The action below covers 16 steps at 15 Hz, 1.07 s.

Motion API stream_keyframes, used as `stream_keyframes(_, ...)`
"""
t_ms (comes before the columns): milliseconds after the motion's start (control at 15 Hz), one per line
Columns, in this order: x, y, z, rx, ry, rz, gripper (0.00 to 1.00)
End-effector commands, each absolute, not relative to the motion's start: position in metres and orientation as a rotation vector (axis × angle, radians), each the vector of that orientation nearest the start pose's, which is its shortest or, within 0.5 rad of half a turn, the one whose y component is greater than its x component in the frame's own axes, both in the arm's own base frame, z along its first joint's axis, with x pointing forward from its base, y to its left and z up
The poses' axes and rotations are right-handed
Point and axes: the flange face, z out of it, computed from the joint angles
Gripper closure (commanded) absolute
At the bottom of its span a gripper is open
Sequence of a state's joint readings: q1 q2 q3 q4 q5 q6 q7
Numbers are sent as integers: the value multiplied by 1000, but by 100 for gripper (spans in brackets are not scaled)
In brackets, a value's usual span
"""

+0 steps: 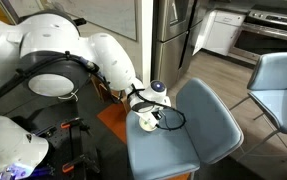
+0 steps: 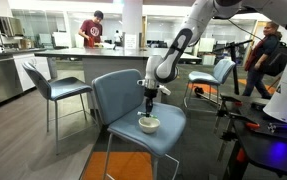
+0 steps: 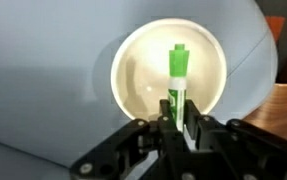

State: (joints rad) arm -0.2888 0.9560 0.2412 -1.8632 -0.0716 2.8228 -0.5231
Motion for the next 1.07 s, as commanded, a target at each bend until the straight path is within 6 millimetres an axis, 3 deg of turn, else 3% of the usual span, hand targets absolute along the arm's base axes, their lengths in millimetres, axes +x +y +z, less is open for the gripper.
stream_keyframes(0, 604, -22, 23, -2875, -701, -171, 54)
stream_keyframes(333, 601, -15, 47, -2852, -733, -140, 19)
stream_keyframes(533, 596, -21, 80, -2890, -714, -53, 0)
stream_keyframes(1000, 584, -19, 164, -2927, -730, 212, 0)
